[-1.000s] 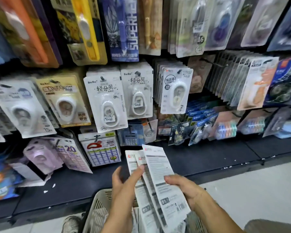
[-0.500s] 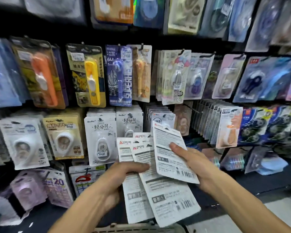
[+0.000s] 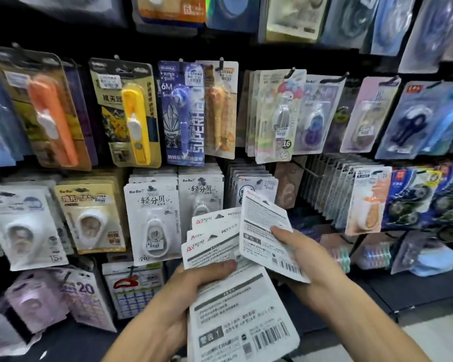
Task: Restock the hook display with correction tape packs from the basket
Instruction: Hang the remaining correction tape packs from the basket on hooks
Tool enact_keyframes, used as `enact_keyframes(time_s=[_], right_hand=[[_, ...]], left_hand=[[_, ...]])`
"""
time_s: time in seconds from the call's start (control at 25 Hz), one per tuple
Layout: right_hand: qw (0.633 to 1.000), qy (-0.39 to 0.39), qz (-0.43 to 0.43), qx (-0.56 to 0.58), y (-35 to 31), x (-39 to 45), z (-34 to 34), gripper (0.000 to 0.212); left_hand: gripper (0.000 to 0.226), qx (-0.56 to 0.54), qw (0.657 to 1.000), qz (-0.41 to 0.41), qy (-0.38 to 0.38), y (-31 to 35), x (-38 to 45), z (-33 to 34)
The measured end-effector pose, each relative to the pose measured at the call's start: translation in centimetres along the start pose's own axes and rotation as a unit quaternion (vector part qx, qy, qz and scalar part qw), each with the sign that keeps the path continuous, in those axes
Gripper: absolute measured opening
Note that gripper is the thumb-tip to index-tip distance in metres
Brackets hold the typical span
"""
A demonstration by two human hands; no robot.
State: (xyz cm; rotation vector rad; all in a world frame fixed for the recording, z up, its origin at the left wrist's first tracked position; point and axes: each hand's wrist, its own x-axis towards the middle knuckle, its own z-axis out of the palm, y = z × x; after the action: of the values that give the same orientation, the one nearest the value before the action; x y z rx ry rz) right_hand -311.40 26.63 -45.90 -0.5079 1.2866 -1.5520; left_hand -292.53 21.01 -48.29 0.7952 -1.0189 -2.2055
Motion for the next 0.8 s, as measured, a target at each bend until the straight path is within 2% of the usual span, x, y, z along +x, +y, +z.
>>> enact_keyframes(time_s=[0.08,0.12,0.16,0.2,0.24,0.28,0.36,0.44,0.48,0.52,0.6,0.68,0.76,0.8], right_hand=[[0.987,0.066,-0.129,-0.062,-1.6,-0.8,-0.3,0.028],[0.956,0.108,-0.228,-0.148,-2.4,-1.4,-0.6,0.038],[0.909,0.111,-0.311,-0.253,-2.8,-2.3,-0.5,0.046],[0.865,0.074,-0.354,-0.347,-2.5,-3.0,0.1,0.052],[0.841,0.021,-0.351,-0.412,-1.5,-3.6,0.9,0.056],[0.839,-0.022,-0.310,-0.448,-0.2,-4.1,1.8,0.057],[0.858,-0.090,-0.243,-0.443,1.6,-4.2,2.9,0.055],[0.877,-0.148,-0.222,-0.399,1.9,-3.5,2.6,0.051],[0.874,-0.173,-0.214,-0.400,1.9,-3.1,2.4,0.050],[0.871,-0.200,-0.200,-0.403,1.8,-3.0,2.1,0.061],[0.894,-0.220,-0.164,-0.355,2.1,-2.7,1.7,0.087],[0.922,-0.157,-0.182,-0.305,1.8,-2.2,0.9,0.089],[0.933,0.012,-0.247,-0.262,0.0,-0.9,-1.2,0.080],[0.920,0.108,-0.268,-0.266,-1.4,-0.2,-2.7,0.078]], left_hand=[[0.046,0.014,0.995,0.070,0.071,0.3,-0.2,-0.9],[0.045,0.040,0.986,0.109,0.117,0.3,-0.2,-1.2],[0.047,0.075,0.974,0.153,0.150,0.4,-0.2,-1.3],[0.051,0.106,0.961,0.192,0.169,0.4,-0.2,-1.2],[0.055,0.125,0.953,0.215,0.174,0.2,-0.3,-1.1],[0.056,0.138,0.949,0.228,0.171,0.2,-0.4,-0.8],[0.052,0.150,0.943,0.246,0.166,0.3,-0.3,-0.8],[0.049,0.133,0.946,0.245,0.168,0.3,-0.1,-1.5],[0.046,0.109,0.955,0.231,0.150,0.4,-0.2,-1.5],[0.044,0.100,0.962,0.218,0.130,0.5,-0.4,-1.4],[0.045,0.114,0.965,0.211,0.107,0.7,-0.6,-0.9],[0.046,0.113,0.966,0.215,0.090,0.8,-0.7,-0.6],[0.040,0.095,0.969,0.218,0.064,1.2,-0.7,-0.6],[0.039,0.097,0.968,0.222,0.058,1.3,-0.6,-0.7]])
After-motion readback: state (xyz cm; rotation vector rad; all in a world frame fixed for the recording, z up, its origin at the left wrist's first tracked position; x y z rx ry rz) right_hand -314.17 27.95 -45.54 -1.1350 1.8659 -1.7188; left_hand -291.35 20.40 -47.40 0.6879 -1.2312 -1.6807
